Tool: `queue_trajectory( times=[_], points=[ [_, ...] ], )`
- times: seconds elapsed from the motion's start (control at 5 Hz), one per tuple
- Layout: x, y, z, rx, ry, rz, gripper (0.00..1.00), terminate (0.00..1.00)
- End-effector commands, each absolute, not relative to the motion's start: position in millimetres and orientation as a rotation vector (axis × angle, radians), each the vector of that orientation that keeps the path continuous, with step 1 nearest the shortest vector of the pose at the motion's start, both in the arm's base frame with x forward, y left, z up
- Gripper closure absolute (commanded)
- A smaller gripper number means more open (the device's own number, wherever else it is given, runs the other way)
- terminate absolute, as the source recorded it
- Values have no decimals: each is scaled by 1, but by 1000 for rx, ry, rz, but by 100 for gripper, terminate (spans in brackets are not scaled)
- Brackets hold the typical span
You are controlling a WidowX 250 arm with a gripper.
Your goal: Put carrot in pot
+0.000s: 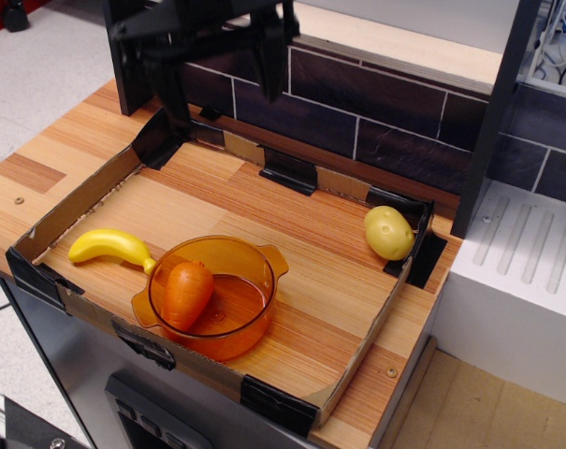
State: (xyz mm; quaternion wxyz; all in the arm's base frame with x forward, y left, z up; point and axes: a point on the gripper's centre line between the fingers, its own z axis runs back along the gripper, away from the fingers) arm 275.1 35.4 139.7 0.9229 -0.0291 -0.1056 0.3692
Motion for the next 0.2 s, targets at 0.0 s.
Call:
queue_trajectory(
  times=[0.0],
  points=[
    [270,39,151,-68,-256,761,0,100]
  ],
)
